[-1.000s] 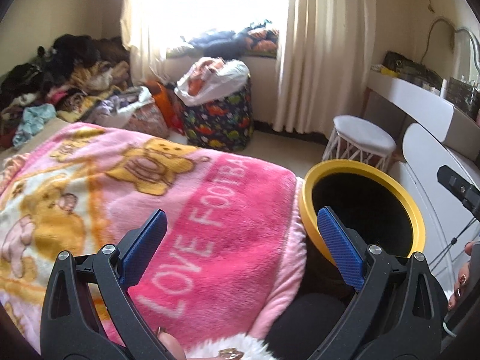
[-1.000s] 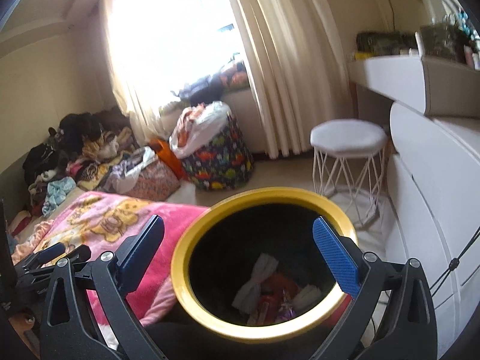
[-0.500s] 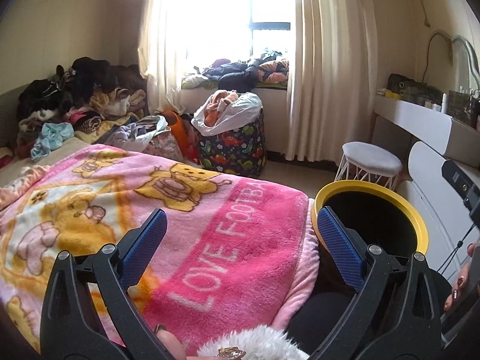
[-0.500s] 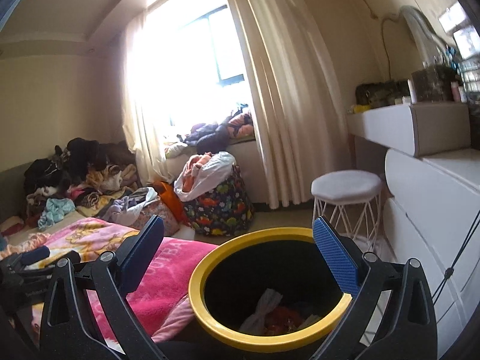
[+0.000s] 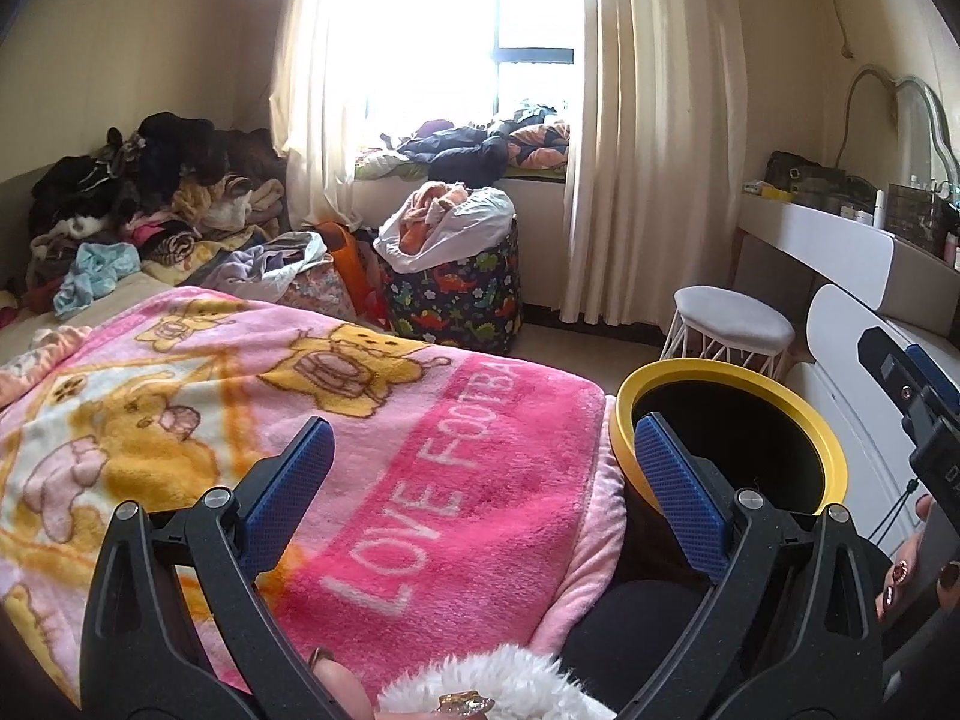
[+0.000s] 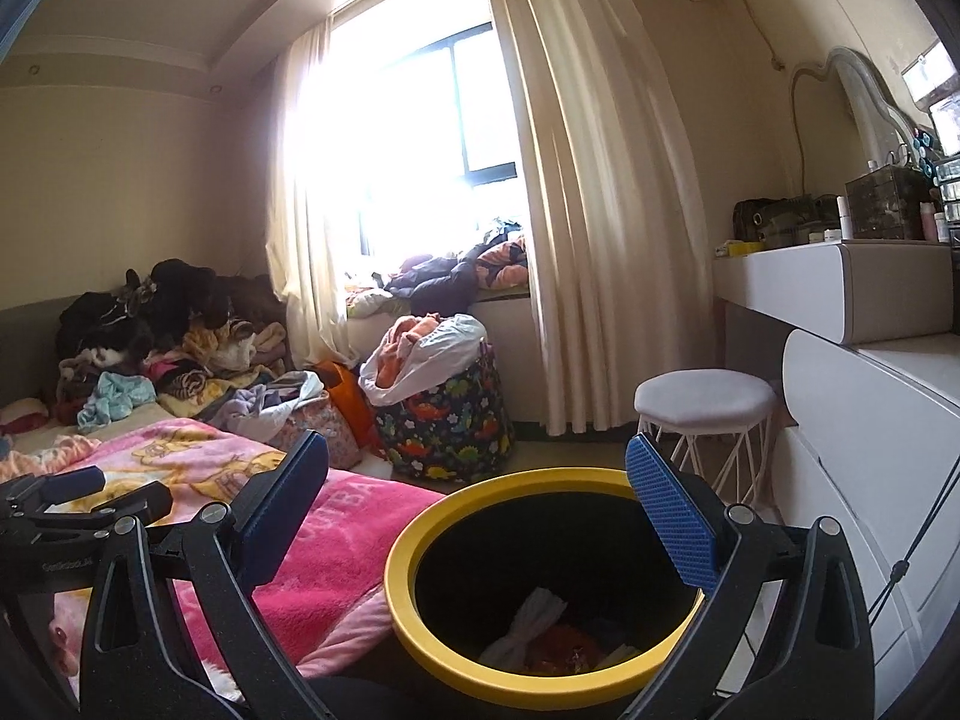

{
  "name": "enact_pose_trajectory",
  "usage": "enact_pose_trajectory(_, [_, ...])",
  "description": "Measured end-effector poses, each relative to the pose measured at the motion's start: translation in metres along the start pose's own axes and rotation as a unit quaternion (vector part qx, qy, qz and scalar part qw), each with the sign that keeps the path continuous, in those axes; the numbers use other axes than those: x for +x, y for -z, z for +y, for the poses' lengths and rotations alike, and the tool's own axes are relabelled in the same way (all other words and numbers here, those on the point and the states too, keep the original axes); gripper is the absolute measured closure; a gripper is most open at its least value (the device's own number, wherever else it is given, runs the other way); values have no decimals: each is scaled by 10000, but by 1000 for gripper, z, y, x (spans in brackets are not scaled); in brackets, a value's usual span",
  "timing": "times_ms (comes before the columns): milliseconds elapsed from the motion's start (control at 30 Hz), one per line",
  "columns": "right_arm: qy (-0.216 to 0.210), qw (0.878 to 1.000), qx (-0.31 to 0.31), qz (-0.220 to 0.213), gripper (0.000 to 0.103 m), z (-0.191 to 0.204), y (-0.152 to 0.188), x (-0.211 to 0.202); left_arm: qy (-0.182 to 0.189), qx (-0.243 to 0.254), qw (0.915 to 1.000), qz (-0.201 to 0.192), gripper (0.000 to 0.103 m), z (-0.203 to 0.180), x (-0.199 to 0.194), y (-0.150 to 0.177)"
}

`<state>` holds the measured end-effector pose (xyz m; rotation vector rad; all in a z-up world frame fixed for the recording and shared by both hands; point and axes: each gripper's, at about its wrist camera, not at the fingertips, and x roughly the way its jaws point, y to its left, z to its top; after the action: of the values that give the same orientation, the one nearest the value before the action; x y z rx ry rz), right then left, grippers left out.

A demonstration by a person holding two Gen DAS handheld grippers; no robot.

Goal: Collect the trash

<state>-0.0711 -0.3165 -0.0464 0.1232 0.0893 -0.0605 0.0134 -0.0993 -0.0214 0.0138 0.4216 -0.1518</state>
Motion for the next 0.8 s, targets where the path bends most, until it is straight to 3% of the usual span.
enact_pose_trajectory(800, [79,9999,81,40,6,-2,2,1,8,-61,10000,9,11,-1,0,2])
